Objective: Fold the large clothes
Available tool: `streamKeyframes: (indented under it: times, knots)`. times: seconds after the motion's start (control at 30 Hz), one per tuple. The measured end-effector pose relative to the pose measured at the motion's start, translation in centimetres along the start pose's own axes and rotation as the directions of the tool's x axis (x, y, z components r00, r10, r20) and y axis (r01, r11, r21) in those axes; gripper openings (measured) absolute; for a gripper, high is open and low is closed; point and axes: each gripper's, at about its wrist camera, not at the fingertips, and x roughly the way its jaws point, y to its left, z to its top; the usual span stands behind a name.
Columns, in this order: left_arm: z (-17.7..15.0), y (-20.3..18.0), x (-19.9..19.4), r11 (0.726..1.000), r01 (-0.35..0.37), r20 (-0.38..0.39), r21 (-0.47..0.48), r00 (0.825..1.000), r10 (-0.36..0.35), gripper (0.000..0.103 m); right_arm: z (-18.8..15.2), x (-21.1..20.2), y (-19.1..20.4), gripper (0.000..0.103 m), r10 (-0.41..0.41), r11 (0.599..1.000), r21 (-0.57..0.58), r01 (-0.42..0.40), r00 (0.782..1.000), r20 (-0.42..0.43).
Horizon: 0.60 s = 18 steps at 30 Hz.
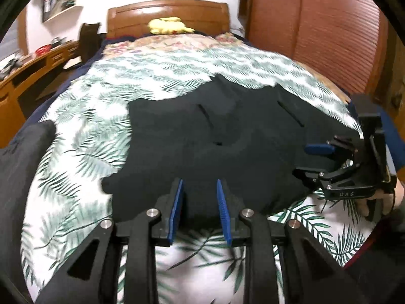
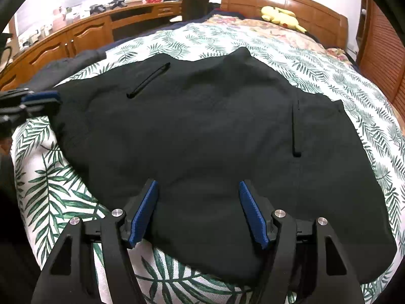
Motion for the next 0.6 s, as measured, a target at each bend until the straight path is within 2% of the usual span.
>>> streamKeyframes:
  times: [0.23,0.5,0.6]
  knots:
    - [-0.5,2.3,-1.1,0.996,-0.078,0.002,-0.032,0.997,0.078,0.028,0.1,0.0,0.2,0.068,-0.009,1.000,-0.012,0.009,1.000,0.000]
    - [-1.1,4.6,1.4,0.986,-0.150,-0.063,-0.072,0.987,0.146,0.030,0.0,0.0,0.4,0.068,-0.014,1.000,-0.020,0.014,1.000,0.001]
    - [-1.5,5.3,2.4,0.984,-0.160,-0.081,-0.077,0.985,0.154,0.034,0.0,0.0,0.4,0.068,-0.013,1.000,-0.023,0.013,1.000,0.002]
